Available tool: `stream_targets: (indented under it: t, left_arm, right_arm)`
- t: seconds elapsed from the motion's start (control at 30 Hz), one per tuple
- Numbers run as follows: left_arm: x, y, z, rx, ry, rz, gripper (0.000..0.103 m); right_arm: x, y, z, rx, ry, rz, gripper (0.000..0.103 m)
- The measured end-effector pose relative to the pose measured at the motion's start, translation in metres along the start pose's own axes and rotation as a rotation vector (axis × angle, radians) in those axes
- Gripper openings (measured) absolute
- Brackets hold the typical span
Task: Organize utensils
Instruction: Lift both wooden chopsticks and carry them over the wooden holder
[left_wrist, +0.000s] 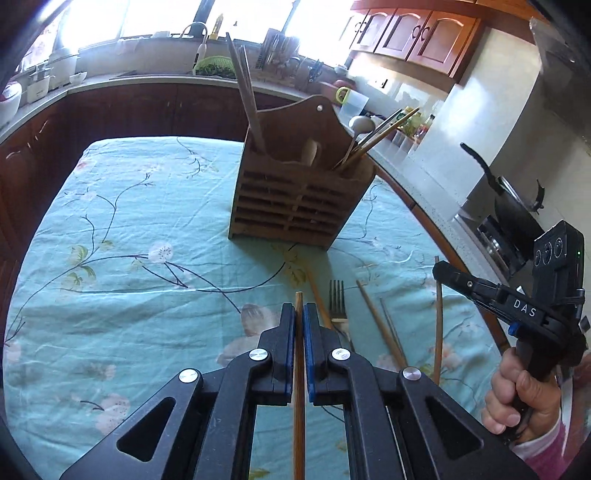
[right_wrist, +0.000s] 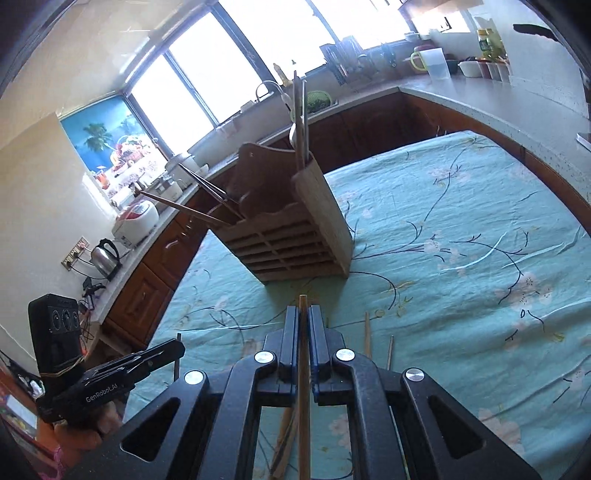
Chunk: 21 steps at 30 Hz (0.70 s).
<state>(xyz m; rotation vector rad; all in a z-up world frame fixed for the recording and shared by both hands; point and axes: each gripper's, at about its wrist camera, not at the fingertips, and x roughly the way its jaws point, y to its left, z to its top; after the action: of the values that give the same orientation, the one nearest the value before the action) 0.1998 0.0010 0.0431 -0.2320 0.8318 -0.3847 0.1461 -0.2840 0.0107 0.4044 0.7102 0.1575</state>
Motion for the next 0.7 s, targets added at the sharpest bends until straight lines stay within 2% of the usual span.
stream_targets:
  t: [0.2, 0.37, 0.7]
  left_arm:
    - [-0.057, -0.003, -0.004, 0.007, -0.077, -0.050, 0.003]
    - [-0.095, -0.001, -0.005, 0.014, -0.134, -0.079, 0.003]
    - [-0.122, -0.006, -0.008, 0.041, -0.201, -0.080, 0.003]
  right_arm:
    - [-0.039, 0.019, 0.005, -0.039, -0.080, 0.021, 0.005]
    - [-0.069, 0.037, 0.011, -0.098, -0.148, 0.006, 0.005]
    - [-0.091, 0.050, 0.026, -0.139, -0.227, 0.015, 0.005]
